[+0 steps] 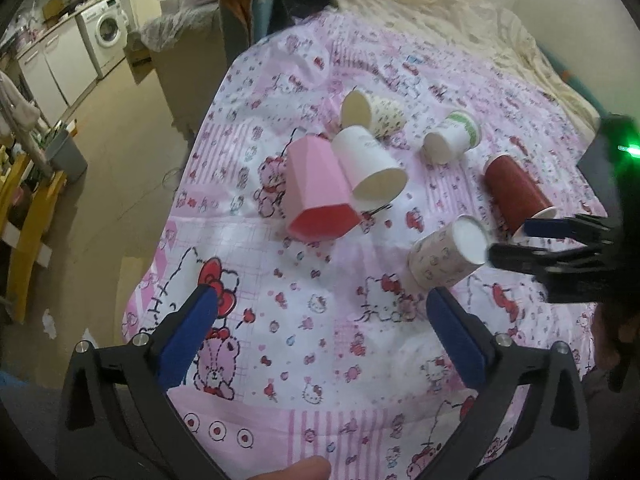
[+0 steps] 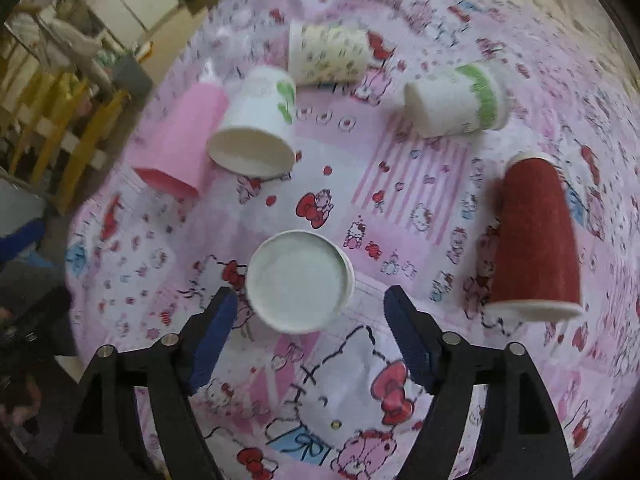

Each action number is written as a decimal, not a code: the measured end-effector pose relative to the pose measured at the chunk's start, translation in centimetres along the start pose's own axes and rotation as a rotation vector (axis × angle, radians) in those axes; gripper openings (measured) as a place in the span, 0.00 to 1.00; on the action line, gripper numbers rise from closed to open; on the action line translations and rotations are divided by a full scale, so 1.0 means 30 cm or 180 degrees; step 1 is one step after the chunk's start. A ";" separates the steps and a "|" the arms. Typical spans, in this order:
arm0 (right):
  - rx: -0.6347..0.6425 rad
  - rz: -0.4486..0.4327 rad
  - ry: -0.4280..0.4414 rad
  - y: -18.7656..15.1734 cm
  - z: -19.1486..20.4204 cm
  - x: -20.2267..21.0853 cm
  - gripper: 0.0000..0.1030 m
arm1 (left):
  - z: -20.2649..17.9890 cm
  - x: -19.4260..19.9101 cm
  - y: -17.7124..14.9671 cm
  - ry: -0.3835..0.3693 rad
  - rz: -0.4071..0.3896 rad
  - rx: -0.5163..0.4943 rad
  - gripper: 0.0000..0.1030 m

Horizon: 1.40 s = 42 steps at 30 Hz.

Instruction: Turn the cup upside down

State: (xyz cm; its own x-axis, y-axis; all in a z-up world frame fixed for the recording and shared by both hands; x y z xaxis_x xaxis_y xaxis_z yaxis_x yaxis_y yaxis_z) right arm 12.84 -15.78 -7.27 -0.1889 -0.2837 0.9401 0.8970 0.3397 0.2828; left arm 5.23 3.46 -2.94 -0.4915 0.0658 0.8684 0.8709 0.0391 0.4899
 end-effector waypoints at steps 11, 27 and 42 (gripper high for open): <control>-0.0764 -0.1303 -0.0263 -0.285 -0.052 0.323 1.00 | -0.083 0.120 -0.031 -0.0055 -0.0605 -0.0161 1.00; -0.0827 -0.1885 -0.0525 -0.423 -0.010 0.284 1.00 | -0.156 0.104 -0.094 0.0138 -0.0813 -0.0291 1.00; -0.0769 -0.1826 -0.0649 -0.409 0.008 0.229 1.00 | -0.167 0.099 -0.097 0.0117 -0.0829 -0.0359 1.00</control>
State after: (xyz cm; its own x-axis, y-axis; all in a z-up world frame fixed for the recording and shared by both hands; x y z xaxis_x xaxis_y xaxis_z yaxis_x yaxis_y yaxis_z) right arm 0.43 -21.69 -4.23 -0.7149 -0.1762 0.6766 0.6913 -0.0328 0.7218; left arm 1.25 -1.45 -1.40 -0.7001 0.0317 0.7133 0.7110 -0.0613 0.7005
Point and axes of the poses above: each gripper's, at about its wrist camera, not at the fingertips, and x roughly against the way its jaws point, z to its left, y to its top, the point moved 1 cm from there along -x, roughly the way its jaws point
